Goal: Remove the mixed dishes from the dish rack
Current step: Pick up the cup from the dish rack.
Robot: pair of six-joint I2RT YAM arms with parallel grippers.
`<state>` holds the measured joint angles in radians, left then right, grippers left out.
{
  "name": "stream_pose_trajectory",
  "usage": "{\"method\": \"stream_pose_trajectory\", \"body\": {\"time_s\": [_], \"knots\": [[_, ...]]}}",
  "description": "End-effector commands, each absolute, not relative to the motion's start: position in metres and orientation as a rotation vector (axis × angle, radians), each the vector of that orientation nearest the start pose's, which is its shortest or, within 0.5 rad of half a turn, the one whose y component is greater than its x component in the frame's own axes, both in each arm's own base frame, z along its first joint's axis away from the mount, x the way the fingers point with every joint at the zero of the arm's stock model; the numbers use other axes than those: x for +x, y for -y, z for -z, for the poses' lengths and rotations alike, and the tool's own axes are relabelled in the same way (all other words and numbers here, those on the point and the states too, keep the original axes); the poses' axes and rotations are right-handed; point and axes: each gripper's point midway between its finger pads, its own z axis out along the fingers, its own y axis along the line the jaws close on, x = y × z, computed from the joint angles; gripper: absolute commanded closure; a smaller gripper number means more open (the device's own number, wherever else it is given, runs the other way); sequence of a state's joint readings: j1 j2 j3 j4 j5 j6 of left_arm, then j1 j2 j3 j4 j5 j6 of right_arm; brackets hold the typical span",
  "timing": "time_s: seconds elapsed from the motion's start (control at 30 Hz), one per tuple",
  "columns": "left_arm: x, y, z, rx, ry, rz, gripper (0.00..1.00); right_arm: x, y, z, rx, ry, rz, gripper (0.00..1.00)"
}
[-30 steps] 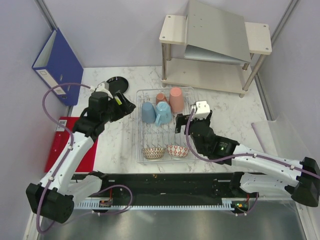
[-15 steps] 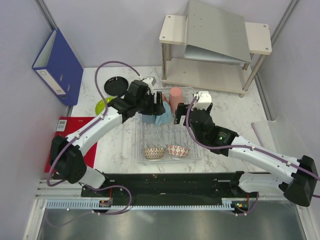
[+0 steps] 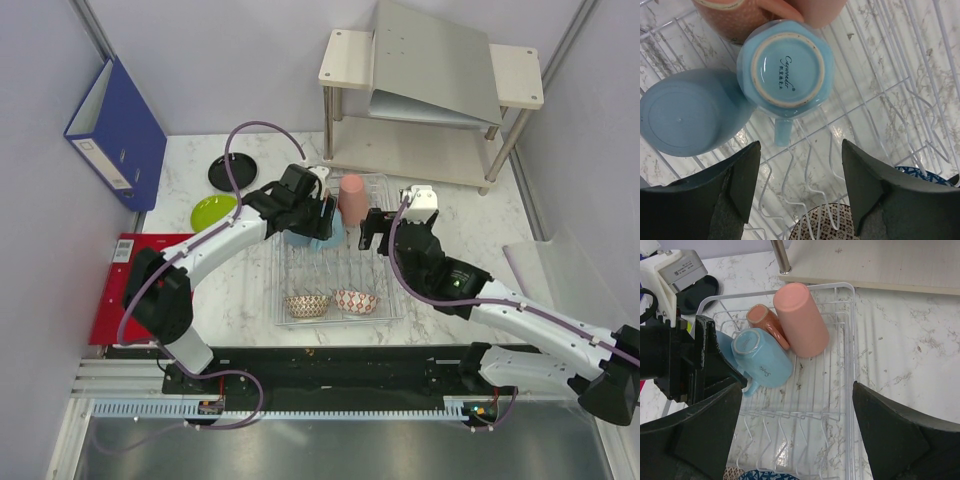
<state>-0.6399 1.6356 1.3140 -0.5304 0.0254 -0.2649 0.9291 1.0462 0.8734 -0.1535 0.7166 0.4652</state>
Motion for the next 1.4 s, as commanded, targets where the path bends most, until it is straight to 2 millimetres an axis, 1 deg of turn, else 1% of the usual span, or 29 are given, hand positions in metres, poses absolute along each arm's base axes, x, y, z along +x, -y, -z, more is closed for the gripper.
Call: {"method": "stream_pose_trajectory", "body": {"time_s": [0.0, 0.23, 0.33, 0.47, 0.6, 0.63, 0.83, 0.87, 0.93, 1.07, 1.17, 1.2, 1.27, 1.3, 1.37], "knots": [[0.344, 0.263, -0.144, 0.545, -2.395, 0.356, 0.28, 0.281, -0.197, -0.253, 0.063, -1.815, -0.278, 0.02], [0.345, 0.266, -0.115, 0.56, -2.454, 0.337, 0.3, 0.276, -0.189, -0.248, 0.066, -1.811, -0.266, 0.02], [0.345, 0.266, -0.104, 0.565, -2.464, 0.336, 0.32, 0.276, -0.185, -0.243, 0.071, -1.815, -0.249, 0.02], [0.345, 0.267, -0.098, 0.565, -2.464, 0.336, 0.34, 0.275, -0.185, -0.238, 0.069, -1.822, -0.251, 0.02], [0.346, 0.266, -0.091, 0.574, -2.474, 0.327, 0.43, 0.275, -0.184, -0.234, 0.066, -1.827, -0.244, 0.02], [0.345, 0.266, -0.087, 0.58, -2.485, 0.322, 0.45, 0.275, -0.184, -0.234, 0.068, -1.826, -0.246, 0.02], [0.344, 0.265, -0.074, 0.587, -2.507, 0.311, 0.5, 0.274, -0.183, -0.231, 0.07, -1.829, -0.244, 0.02], [0.341, 0.268, -0.069, 0.6, -2.522, 0.331, 0.5, 0.274, -0.183, -0.23, 0.067, -1.831, -0.24, 0.02], [0.34, 0.267, -0.065, 0.604, -2.531, 0.328, 0.52, 0.273, -0.182, -0.229, 0.07, -1.831, -0.243, 0.02], [0.337, 0.267, -0.064, 0.605, -2.534, 0.312, 0.55, 0.272, -0.177, -0.228, 0.084, -1.825, -0.238, 0.02], [0.335, 0.267, -0.067, 0.609, -2.525, 0.316, 0.6, 0.271, -0.177, -0.229, 0.086, -1.822, -0.243, 0.02], [0.335, 0.267, -0.07, 0.609, -2.517, 0.319, 0.65, 0.271, -0.177, -0.229, 0.087, -1.821, -0.244, 0.02], [0.335, 0.267, -0.073, 0.611, -2.513, 0.322, 0.72, 0.27, -0.177, -0.23, 0.086, -1.82, -0.249, 0.02], [0.335, 0.267, -0.076, 0.608, -2.508, 0.326, 0.78, 0.27, -0.176, -0.23, 0.087, -1.82, -0.249, 0.02], [0.333, 0.266, -0.08, 0.601, -2.504, 0.326, 0.83, 0.27, -0.176, -0.23, 0.088, -1.818, -0.254, 0.02]]}}
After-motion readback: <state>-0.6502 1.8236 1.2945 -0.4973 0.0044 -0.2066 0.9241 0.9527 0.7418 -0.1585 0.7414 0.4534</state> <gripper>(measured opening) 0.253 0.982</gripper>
